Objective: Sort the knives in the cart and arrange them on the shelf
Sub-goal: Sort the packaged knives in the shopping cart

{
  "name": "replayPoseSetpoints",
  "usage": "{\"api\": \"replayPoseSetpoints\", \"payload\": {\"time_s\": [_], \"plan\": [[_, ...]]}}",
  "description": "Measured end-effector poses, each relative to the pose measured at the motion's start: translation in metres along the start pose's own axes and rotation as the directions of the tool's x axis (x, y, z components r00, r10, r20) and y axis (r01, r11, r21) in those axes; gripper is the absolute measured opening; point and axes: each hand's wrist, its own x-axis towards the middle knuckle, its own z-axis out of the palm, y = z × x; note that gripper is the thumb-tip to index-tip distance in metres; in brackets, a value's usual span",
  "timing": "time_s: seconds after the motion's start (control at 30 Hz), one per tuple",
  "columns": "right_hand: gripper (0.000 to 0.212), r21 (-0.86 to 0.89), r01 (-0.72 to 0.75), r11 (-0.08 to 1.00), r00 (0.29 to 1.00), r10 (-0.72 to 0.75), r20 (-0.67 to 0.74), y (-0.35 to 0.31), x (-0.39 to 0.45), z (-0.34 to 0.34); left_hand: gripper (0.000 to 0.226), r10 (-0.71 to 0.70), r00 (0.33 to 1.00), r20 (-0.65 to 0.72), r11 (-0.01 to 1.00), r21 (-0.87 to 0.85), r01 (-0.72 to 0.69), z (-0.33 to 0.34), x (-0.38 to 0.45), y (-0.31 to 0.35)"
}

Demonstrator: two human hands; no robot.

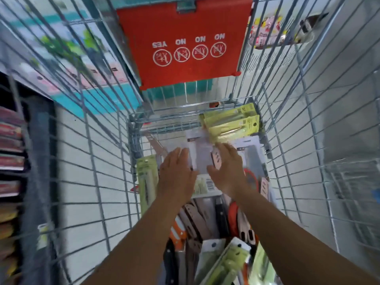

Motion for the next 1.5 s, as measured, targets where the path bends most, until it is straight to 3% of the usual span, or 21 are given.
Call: {"api": "replayPoseSetpoints", "payload": {"time_s": [0.07,0.17,0.27,0.4,0.57,0.77,0.83,0.93,1.1,1.2,1.3,1.5], "plan": [[0.068,-0.097,0.095,0.991,0.990,-0.083,0.117,0.000,-0.016,0.014,0.059,-0.130,0.991,0.011,0.991,0.011,0.130,0.004,-0.024,-0.016],[0.069,-0.286,0.177,0.942,0.957,-0.096,0.275,0.003,-0.032,0.030,0.073,-0.369,0.928,0.058,0.927,-0.053,0.372,0.009,-0.047,-0.033],[0.070,-0.383,0.202,0.902,0.940,-0.069,0.333,0.007,-0.043,0.042,0.072,-0.451,0.888,0.088,0.878,-0.136,0.460,0.016,-0.055,-0.039],[0.061,-0.464,0.194,0.864,0.967,-0.089,0.238,0.011,-0.050,0.046,0.051,-0.432,0.902,0.006,0.879,-0.220,0.423,0.016,-0.060,-0.036],[0.053,-0.446,0.227,0.866,0.971,-0.163,0.177,0.014,-0.051,0.041,0.038,-0.527,0.849,0.031,0.780,-0.380,0.498,0.021,-0.057,-0.032],[0.034,-0.341,0.113,0.933,0.976,-0.169,-0.140,0.015,-0.039,0.009,0.040,-0.499,0.866,-0.031,0.838,-0.274,0.472,0.022,-0.059,-0.031],[0.033,-0.318,0.044,0.947,0.983,-0.098,-0.154,0.013,-0.033,0.001,0.052,-0.523,0.852,-0.008,0.830,-0.233,0.507,0.022,-0.060,-0.029],[0.033,-0.244,0.018,0.970,0.987,-0.056,-0.149,0.013,-0.024,-0.003,0.056,-0.597,0.801,-0.041,0.772,-0.302,0.560,0.016,-0.058,-0.022],[0.033,-0.207,0.005,0.978,0.982,-0.044,-0.183,0.015,-0.012,-0.012,0.076,-0.625,0.780,-0.008,0.726,-0.373,0.578,0.014,-0.056,-0.022],[0.032,-0.214,0.003,0.977,0.979,-0.047,-0.200,0.014,-0.002,-0.020,0.067,-0.627,0.779,-0.013,0.725,-0.375,0.578,0.011,-0.054,-0.019],[0.031,-0.204,0.041,0.978,0.961,-0.094,-0.260,0.015,0.011,-0.030,0.053,-0.539,0.831,-0.138,0.793,-0.416,0.445,0.004,-0.047,-0.012],[0.033,-0.350,0.034,0.936,0.931,-0.157,-0.330,0.004,0.051,-0.059,0.062,-0.337,0.911,-0.237,0.879,-0.427,0.214,-0.023,-0.011,0.023]]}}
